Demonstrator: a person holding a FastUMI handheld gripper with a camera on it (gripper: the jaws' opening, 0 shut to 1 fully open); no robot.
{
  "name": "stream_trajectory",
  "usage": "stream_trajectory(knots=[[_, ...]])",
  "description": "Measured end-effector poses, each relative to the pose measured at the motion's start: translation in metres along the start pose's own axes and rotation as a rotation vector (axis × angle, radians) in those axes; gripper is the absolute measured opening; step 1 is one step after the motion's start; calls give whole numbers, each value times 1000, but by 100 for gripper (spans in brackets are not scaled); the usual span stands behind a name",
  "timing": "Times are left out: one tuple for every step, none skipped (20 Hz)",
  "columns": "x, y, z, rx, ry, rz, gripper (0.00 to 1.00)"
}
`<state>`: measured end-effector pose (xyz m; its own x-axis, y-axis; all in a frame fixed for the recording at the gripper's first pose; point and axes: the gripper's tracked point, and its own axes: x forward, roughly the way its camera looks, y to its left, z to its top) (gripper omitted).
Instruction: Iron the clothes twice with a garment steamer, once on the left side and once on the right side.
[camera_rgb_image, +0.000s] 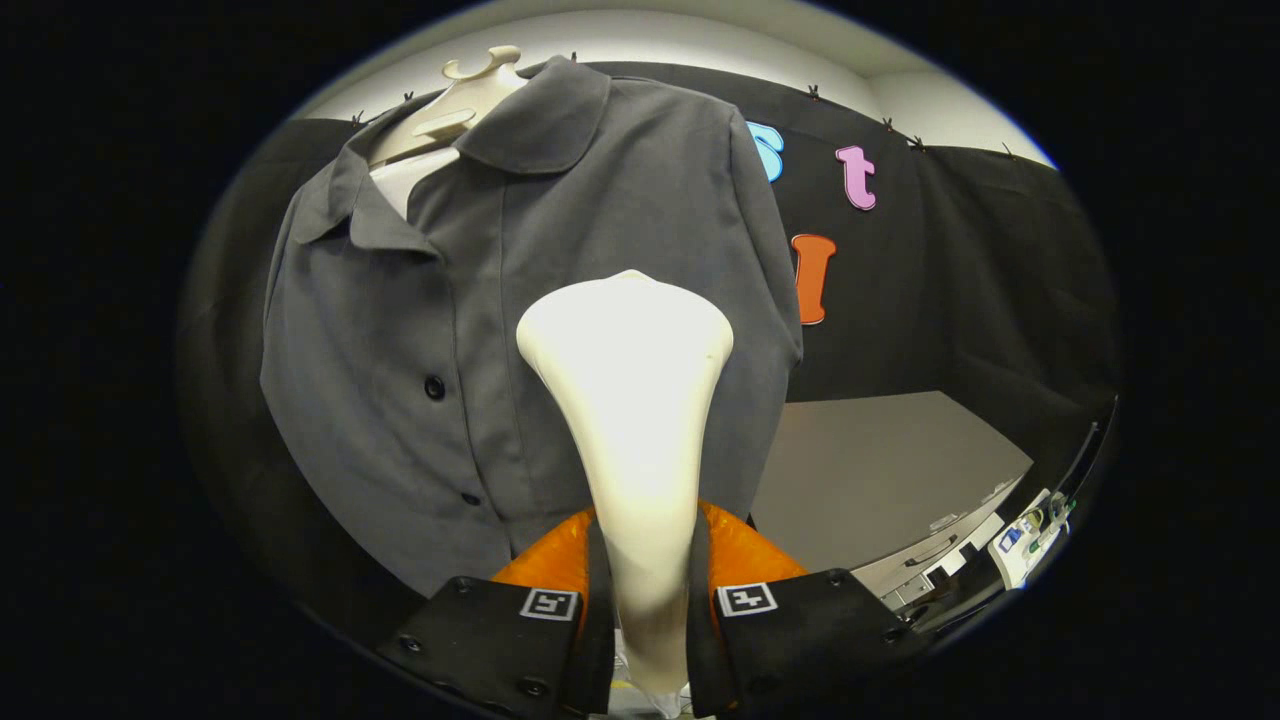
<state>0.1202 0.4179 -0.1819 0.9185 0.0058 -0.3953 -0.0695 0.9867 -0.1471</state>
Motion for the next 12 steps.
stream_trajectory(knots=[[1, 0, -6, -5, 9, 1, 37], [1, 0, -13, -9, 20, 1, 37], [1, 1, -21, -12, 31, 4, 37], [1, 3, -28, -15, 41, 7, 37], [2, 5, -34, -17, 52, 10, 37], [3, 6, -41, -20, 60, 11, 37], [5, 6, -48, -24, 66, 10, 37], [7, 7, -55, -28, 74, 9, 37], [9, 8, -61, -31, 85, 11, 37], [10, 9, -69, -30, 95, 14, 37], [9, 9, -75, -28, 105, 16, 37], [9, 8, -82, -25, 112, 17, 37]])
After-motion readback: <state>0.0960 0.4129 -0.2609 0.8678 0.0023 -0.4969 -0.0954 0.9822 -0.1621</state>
